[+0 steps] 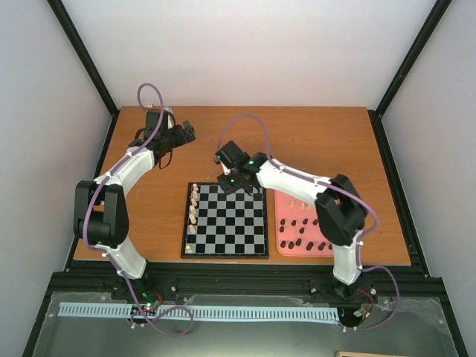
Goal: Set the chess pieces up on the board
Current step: Place the chess piece on the chessboard.
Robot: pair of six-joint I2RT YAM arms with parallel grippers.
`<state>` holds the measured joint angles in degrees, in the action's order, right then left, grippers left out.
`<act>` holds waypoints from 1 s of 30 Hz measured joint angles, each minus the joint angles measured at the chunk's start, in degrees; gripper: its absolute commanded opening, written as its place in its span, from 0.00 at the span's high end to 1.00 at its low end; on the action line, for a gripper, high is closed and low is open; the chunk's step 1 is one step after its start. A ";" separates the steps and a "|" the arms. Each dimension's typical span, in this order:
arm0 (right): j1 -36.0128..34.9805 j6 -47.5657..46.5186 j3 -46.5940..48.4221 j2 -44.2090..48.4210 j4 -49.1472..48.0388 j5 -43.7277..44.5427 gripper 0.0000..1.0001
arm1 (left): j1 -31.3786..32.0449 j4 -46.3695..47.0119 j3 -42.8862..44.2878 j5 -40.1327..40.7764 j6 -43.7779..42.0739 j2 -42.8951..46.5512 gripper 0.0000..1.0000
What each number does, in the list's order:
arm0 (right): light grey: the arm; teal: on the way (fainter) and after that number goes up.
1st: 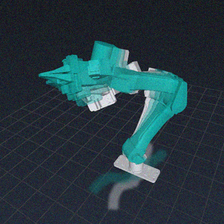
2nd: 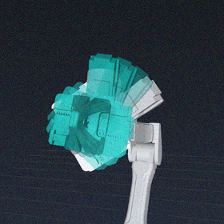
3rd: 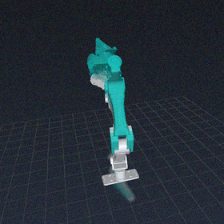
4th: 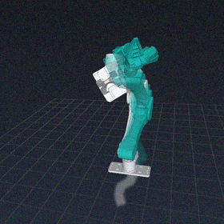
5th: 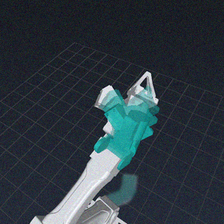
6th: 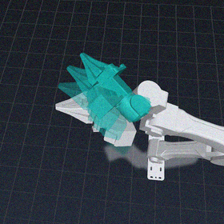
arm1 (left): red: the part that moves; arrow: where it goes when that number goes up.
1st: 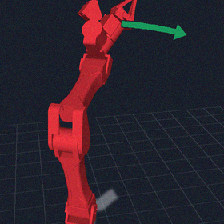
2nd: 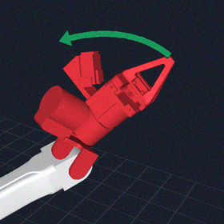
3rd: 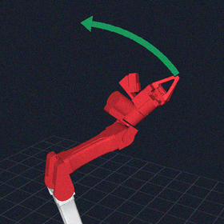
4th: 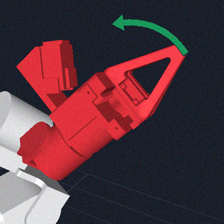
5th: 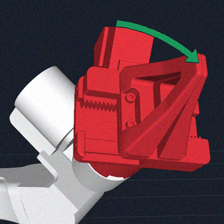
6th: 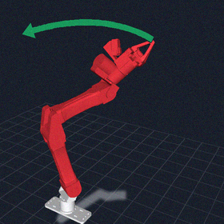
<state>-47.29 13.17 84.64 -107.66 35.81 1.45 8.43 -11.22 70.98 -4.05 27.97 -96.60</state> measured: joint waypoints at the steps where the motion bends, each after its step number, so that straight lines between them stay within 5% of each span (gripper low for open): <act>1: -0.63 -0.35 2.29 -2.21 0.52 -0.37 0.89 | 0.00 0.00 0.00 0.00 0.00 0.00 0.00; 16: -3.58 -4.50 26.49 -22.14 8.92 -4.39 0.89 | 0.00 -0.02 0.00 0.11 -0.02 0.00 0.00; 30: -4.59 -5.46 32.24 -27.23 12.63 -5.33 0.88 | 0.00 -0.04 0.00 1.29 -0.17 0.02 0.00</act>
<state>-51.88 7.70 116.88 -134.89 48.45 -3.88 8.43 -11.27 70.98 -2.76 27.79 -96.57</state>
